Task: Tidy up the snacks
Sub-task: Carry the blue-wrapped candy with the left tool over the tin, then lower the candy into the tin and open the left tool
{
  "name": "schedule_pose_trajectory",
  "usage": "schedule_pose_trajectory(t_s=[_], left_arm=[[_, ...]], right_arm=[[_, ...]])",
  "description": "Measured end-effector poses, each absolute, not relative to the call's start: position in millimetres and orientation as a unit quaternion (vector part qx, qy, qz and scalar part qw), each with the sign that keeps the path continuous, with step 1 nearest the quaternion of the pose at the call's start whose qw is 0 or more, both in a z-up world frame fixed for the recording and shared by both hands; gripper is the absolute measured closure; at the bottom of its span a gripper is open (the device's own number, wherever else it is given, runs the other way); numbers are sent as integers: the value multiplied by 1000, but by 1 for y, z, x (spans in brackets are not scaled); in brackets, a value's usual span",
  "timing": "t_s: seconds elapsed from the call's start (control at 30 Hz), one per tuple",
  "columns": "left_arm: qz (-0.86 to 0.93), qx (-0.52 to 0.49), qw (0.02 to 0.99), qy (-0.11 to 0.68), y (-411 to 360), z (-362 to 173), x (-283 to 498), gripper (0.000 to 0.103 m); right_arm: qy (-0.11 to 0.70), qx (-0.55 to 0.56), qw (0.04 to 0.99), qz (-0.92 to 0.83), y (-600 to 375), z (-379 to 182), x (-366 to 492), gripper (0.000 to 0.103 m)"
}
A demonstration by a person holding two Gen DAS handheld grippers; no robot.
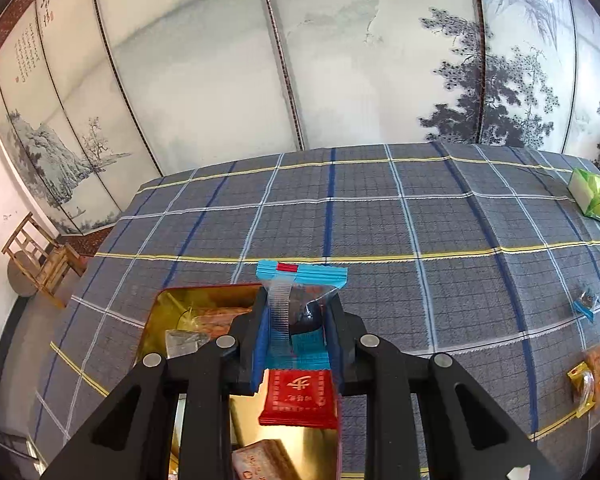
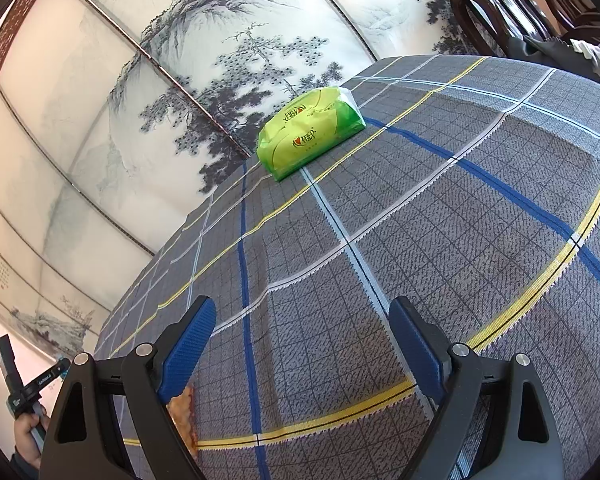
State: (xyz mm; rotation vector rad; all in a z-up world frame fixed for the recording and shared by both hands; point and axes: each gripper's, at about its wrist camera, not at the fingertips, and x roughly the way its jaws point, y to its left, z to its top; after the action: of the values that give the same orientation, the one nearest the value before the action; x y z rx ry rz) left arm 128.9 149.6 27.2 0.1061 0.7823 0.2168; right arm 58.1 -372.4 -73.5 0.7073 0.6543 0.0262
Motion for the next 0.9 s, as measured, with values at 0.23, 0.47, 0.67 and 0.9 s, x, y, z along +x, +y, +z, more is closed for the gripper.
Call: schedule_pose_trajectory(t_s=[0.23, 0.47, 0.67, 0.9], left_arm=[[121, 7, 910, 397, 205, 24, 117, 81], [115, -7, 902, 416, 228, 19, 112, 81], [110, 0, 894, 434, 223, 1, 115, 81], [110, -2, 883, 456, 221, -18, 121, 81]], right_arm=[[314, 340, 886, 13, -372, -74, 58, 14], [314, 340, 886, 12, -372, -74, 58, 13], [314, 340, 886, 12, -372, -74, 58, 13], [314, 340, 886, 12, -372, -74, 58, 13]])
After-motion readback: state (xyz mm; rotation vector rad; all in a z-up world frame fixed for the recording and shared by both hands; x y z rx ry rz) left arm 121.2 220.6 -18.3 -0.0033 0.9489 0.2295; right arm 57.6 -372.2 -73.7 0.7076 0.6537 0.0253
